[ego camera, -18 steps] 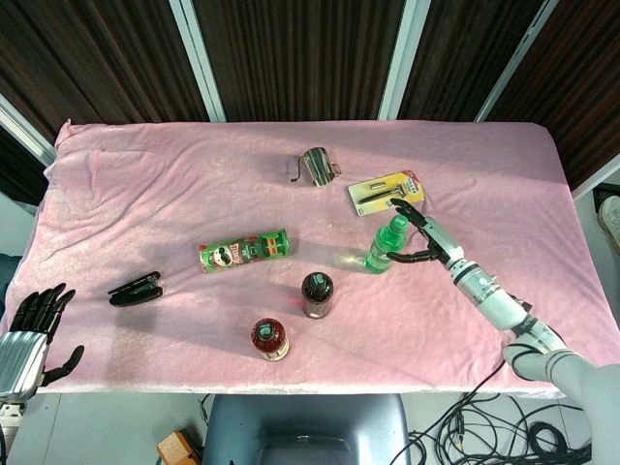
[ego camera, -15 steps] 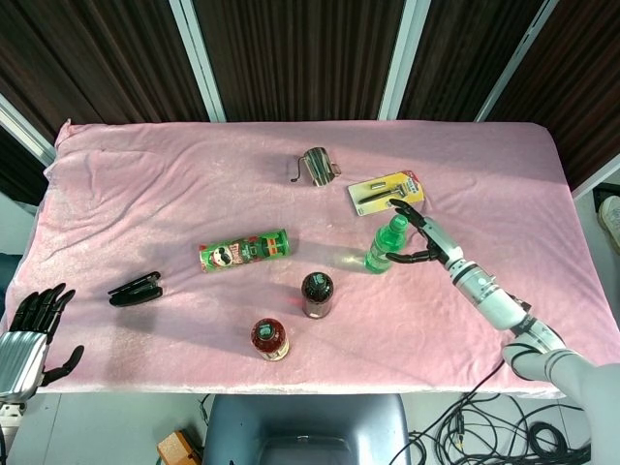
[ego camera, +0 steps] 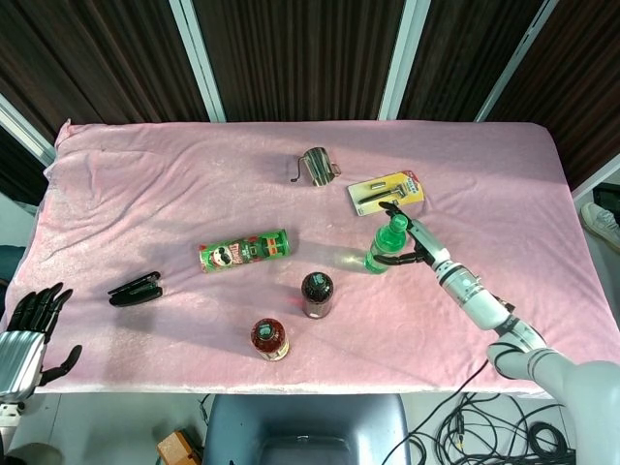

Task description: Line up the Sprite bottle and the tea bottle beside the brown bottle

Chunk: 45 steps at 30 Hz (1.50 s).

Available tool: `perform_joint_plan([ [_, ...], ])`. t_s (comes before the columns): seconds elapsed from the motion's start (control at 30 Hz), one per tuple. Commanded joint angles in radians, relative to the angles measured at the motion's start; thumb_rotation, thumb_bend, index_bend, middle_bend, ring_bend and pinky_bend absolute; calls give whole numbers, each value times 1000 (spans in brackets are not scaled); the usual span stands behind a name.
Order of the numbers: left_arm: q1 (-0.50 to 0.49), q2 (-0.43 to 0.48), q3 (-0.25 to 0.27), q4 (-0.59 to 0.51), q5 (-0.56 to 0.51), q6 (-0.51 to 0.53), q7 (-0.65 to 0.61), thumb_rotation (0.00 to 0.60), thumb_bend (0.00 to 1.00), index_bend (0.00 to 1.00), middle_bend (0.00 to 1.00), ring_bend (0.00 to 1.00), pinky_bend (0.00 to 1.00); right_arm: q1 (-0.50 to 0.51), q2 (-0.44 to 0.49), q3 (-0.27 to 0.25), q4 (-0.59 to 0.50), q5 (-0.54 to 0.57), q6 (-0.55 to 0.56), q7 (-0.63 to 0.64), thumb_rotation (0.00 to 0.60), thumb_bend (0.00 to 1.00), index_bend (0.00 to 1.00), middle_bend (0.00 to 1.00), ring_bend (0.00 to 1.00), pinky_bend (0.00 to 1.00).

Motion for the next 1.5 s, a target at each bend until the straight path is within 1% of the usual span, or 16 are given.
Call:
perform_joint_plan([
  [0.03,2,1,1,1,-1,1,-1,600,330,0,0,0,0,0,-23,25,7,38,-16,-56,600,218,607,358,237,330],
  [0.1,3,2,2,0,-1,1,-3,600,331,0,0,0,0,0,-35,39,9,58,-22,-89,600,228,711,432,320,395],
  [0.17,4,3,3,0,1,3,-5,600,331,0,0,0,0,-1,-46,48,12,70,-23,-118,600,244,787,487,383,457],
  [0.27,4,4,3,-1,1,4,-5,600,331,0,0,0,0,-1,-50,52,12,76,-25,-133,600,265,854,536,442,527],
  [0.3,5,4,3,0,2,5,-5,600,331,0,0,0,0,0,-54,56,13,80,-25,-146,600,277,892,565,477,569],
  [0.33,4,4,3,0,2,4,-6,600,331,0,0,0,0,-1,-63,63,17,87,-20,-168,600,291,933,596,517,615],
  [0.43,3,5,4,0,3,2,-10,600,331,0,0,0,0,-7,-92,95,27,117,9,-256,600,323,984,638,576,695],
  [0.57,3,5,4,0,4,2,-12,600,331,0,0,0,0,-29,-93,118,3,128,73,-324,600,339,1000,667,616,752],
  [0.67,3,4,4,0,5,2,-12,600,331,0,0,0,0,-50,-66,123,-52,112,138,-342,600,344,1000,678,634,774],
  [0.8,3,5,4,0,7,4,-14,600,331,0,0,0,0,-82,-14,112,-152,81,207,-367,600,345,1000,681,636,777],
  [0.9,4,5,4,0,8,5,-15,600,331,0,0,0,0,-110,16,90,-230,47,258,-384,600,344,1000,681,637,778],
  [1.03,1,5,6,-1,9,-2,-16,600,331,0,0,0,0,-115,14,68,-297,35,242,-387,600,345,1000,681,637,778],
  [1.1,0,5,6,-1,9,-4,-17,600,331,0,0,0,0,-108,3,66,-311,36,227,-390,600,344,1000,681,637,778],
  [1.33,4,9,4,3,9,6,-32,600,330,0,0,0,0,-83,-48,63,-320,22,201,-453,600,345,1000,681,637,776],
  [1.5,9,12,7,6,14,15,-40,600,331,0,0,0,0,-78,-64,67,-317,25,196,-481,600,344,1000,681,637,773],
])
